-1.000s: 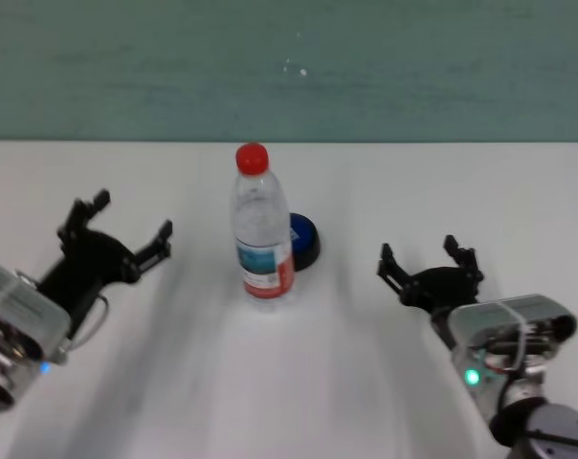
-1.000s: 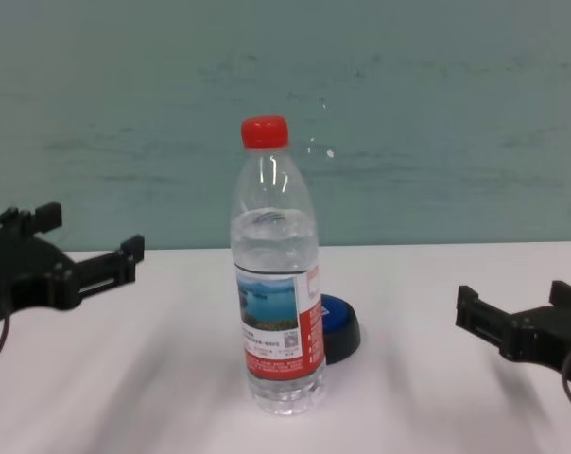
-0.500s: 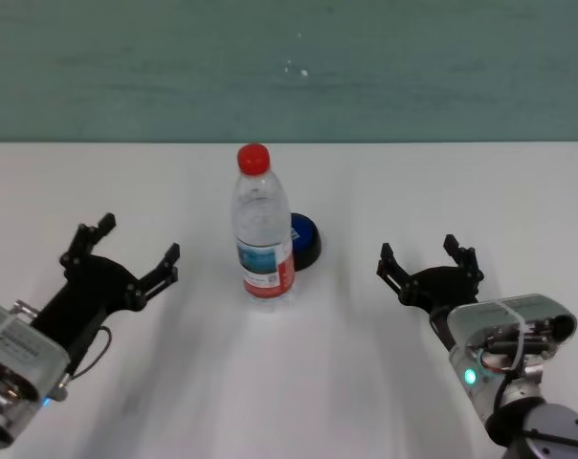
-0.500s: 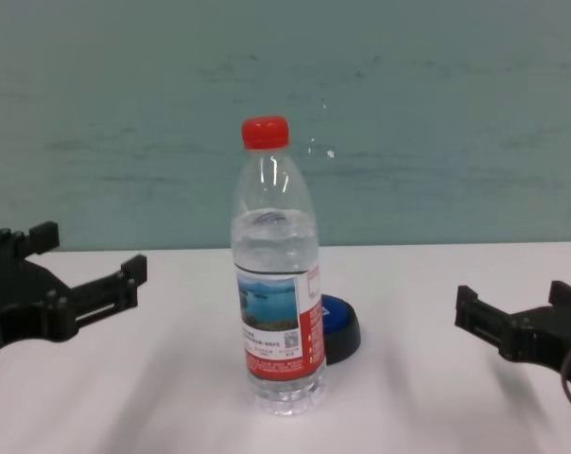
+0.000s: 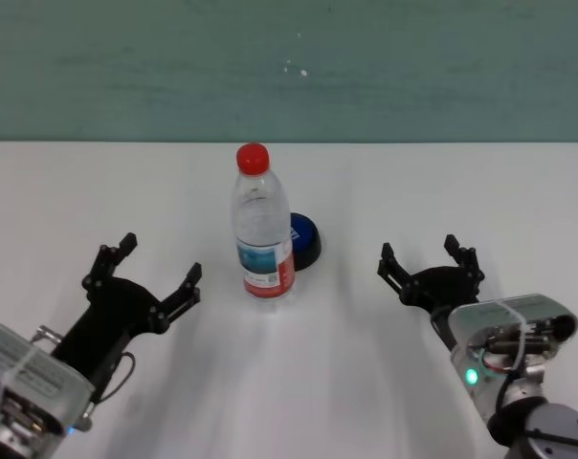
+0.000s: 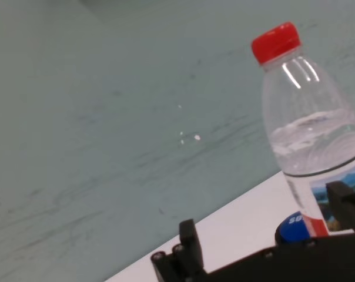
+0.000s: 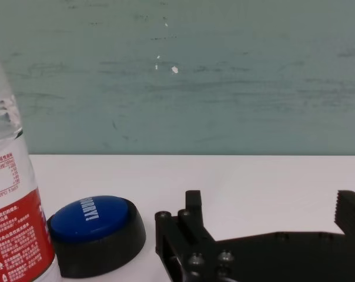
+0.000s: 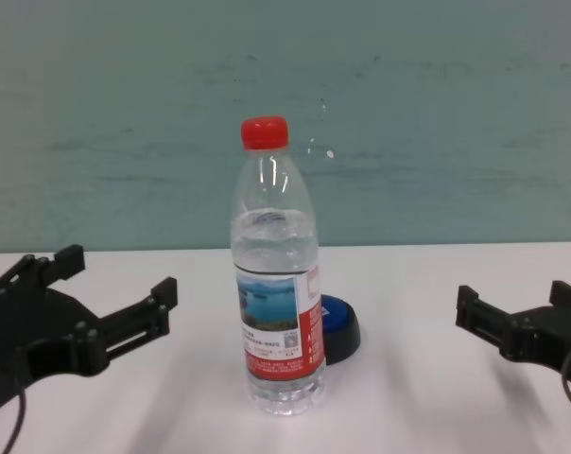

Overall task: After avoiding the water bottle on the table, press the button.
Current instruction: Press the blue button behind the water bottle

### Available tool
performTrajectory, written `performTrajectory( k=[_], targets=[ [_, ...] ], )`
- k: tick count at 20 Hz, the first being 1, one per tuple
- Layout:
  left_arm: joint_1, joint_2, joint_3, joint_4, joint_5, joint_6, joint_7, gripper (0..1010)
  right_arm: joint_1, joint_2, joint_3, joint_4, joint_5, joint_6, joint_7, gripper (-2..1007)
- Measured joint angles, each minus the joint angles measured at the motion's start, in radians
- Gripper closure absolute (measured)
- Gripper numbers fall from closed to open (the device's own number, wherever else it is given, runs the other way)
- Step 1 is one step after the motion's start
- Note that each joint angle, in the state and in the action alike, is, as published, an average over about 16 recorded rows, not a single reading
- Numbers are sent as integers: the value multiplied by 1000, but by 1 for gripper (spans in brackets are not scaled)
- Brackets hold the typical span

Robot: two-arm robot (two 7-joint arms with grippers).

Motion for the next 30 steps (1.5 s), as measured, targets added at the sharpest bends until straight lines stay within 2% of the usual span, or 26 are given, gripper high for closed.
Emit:
performTrajectory(
  k=[11, 30],
  targets=[
    [14, -25, -11, 33, -9, -25, 1, 10, 0, 0, 0, 0, 0, 0, 0, 1],
    [-4, -63, -32, 89, -81, -44, -20, 10, 0, 0, 0, 0, 0, 0, 0, 1]
  ],
)
